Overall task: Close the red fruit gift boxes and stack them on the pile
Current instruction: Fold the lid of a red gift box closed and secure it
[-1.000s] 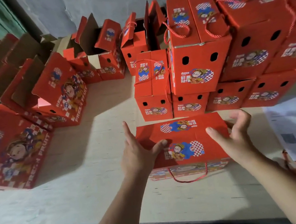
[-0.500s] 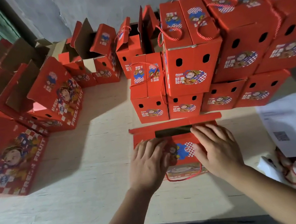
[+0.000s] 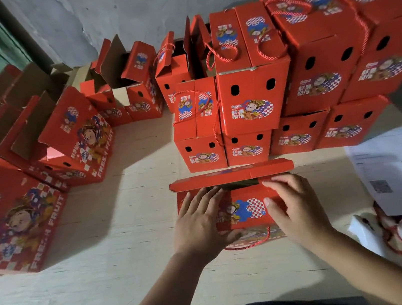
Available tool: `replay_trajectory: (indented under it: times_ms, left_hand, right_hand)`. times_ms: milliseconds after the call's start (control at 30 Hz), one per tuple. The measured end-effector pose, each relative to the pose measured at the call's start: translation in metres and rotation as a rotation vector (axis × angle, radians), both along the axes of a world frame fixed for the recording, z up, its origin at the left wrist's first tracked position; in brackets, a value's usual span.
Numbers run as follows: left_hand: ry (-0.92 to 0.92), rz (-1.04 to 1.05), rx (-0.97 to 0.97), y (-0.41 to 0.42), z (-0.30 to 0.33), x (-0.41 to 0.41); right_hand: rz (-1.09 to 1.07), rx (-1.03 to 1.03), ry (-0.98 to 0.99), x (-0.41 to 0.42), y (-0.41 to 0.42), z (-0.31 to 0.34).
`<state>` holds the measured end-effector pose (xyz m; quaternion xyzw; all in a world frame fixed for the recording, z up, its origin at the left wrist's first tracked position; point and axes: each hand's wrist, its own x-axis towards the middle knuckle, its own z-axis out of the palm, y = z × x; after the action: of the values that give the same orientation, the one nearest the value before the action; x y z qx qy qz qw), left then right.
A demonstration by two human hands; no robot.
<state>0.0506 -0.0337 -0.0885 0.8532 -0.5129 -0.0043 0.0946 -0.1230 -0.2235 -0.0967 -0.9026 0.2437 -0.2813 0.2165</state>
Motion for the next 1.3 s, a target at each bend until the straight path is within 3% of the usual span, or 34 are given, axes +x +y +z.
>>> replay_trajectory:
  times_ms: [67, 167, 233, 367, 500, 600, 667, 800, 867, 1033, 1300]
  left_hand:
    - [-0.013, 0.01, -0.035, -0.001, 0.001, -0.002]
    - [-0.045, 0.011, -0.091, -0.002, 0.001, -0.003]
    - [-0.052, 0.011, -0.089, -0.002, 0.001, -0.004]
    - [-0.068, 0.025, -0.139, 0.001, 0.005, -0.011]
    - [0.147, 0.131, -0.526, 0.021, 0.002, -0.021]
    - [0.085, 0.29, -0.634, 0.023, 0.013, -0.015]
    - [0.035, 0.29, -0.566, 0.009, 0.026, 0.003]
    - [0.201, 0.095, 0.075, -0.027, 0.047, 0.042]
    - [0.168, 0.062, 0.221, -0.035, 0.046, 0.05]
    - [-0.044, 0.114, 0.184, -0.039, 0.036, 0.048]
    - [-0.024, 0.111, 0.188, -0.037, 0.026, 0.044]
  right_hand:
    - [-0.09, 0.161, -0.225, -0.002, -0.001, 0.008]
    - [-0.17, 0.116, -0.347, 0.006, -0.01, 0.03]
    - [-0.068, 0.009, -0.201, 0.018, -0.016, 0.044]
    - [0.114, -0.038, 0.458, 0.02, -0.011, 0.035]
    - [0.092, -0.034, 0.528, 0.011, -0.008, 0.017]
    - [0.111, -0.01, 0.567, 0.016, -0.011, 0.02]
    - [0.121, 0.005, 0.551, 0.018, -0.014, 0.025]
    - [0.109, -0.04, 0.506, 0.024, -0.027, 0.035]
    - [0.088, -0.061, 0.533, 0.029, -0.03, 0.037]
    - [0.032, -0.182, 0.507, 0.033, -0.027, 0.033]
    - [0.076, -0.17, 0.641, 0.038, -0.027, 0.023]
